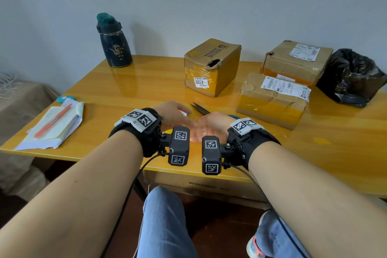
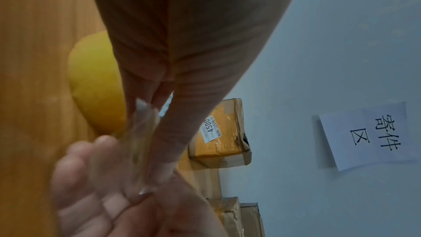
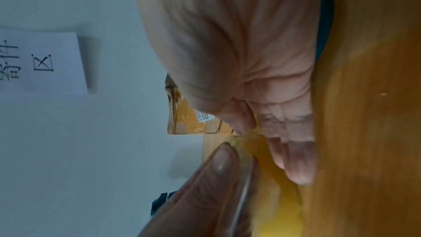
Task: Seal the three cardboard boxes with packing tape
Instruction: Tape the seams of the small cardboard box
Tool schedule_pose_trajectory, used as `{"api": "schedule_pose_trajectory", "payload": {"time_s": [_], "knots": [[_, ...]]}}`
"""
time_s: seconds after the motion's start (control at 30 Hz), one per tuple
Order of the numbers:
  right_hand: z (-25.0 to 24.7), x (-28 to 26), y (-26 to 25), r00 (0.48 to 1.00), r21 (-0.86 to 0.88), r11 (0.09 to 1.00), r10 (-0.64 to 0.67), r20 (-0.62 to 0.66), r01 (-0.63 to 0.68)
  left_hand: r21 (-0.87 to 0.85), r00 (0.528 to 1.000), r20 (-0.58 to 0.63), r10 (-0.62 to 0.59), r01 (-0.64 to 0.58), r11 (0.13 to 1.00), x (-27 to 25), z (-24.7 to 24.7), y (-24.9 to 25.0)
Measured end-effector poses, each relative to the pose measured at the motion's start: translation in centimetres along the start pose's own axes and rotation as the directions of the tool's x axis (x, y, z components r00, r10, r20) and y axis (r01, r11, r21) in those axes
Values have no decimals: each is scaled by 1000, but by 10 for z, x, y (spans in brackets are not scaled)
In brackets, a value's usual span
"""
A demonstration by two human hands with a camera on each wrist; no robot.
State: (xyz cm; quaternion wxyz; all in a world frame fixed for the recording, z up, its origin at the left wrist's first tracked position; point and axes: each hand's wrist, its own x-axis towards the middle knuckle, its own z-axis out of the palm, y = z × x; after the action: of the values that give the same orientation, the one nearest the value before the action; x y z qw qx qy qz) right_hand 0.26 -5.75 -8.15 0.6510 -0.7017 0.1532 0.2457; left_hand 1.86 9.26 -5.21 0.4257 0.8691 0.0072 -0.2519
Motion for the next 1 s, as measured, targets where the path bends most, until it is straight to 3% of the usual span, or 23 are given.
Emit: {"api": "schedule_pose_trajectory", "payload": {"time_s": [0.2,0.43,0.83,1.0], "knots": [[1,4,4,996,53,999,-6,-87,11,94,1000,15,7,-8,996,-3,4,1],[2,-7,0,999,230,973,33,5,-33,197,1000,19,5,-8,980,6,6,2],[-1,-4,2,999,116,993,4,-42,1,294,1000,-1,23,-22,956,13,11,1],[-5,-7,0,999,195,980,-34,-18,37,337,999,-1,39,-36,941,14,13,3]]}}
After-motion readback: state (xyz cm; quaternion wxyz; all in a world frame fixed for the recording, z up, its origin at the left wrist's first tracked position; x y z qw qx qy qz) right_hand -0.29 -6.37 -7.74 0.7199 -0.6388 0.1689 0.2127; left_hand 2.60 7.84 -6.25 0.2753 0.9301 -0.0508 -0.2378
